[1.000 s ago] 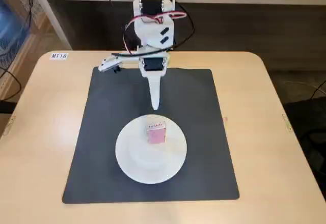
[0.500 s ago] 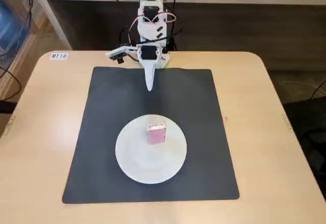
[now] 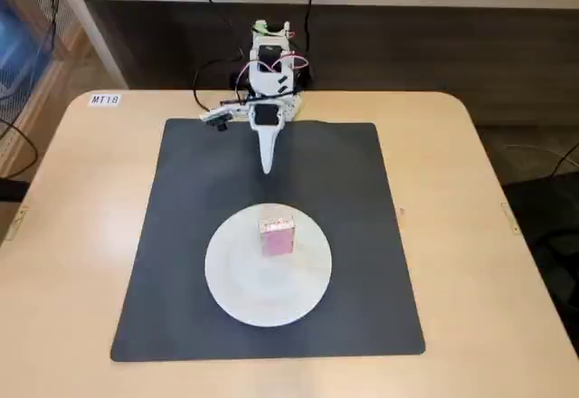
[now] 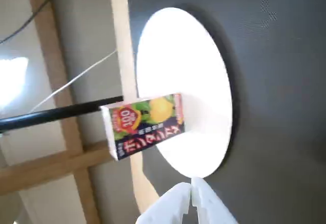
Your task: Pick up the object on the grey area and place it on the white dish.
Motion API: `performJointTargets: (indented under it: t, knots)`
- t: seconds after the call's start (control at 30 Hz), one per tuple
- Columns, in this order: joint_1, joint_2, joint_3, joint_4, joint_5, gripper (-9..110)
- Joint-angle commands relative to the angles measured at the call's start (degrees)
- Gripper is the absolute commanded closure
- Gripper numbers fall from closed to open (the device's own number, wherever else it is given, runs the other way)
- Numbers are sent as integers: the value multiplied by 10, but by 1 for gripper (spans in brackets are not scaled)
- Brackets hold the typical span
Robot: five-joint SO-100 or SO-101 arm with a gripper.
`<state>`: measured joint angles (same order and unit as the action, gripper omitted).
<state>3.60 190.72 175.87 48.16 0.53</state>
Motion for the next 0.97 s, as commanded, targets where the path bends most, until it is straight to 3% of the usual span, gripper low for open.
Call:
performJointTargets:
  t: [0.0, 0.93]
  knots:
    - [5, 13, 43, -4, -11, 102]
    - [0, 13, 70, -16, -35, 101]
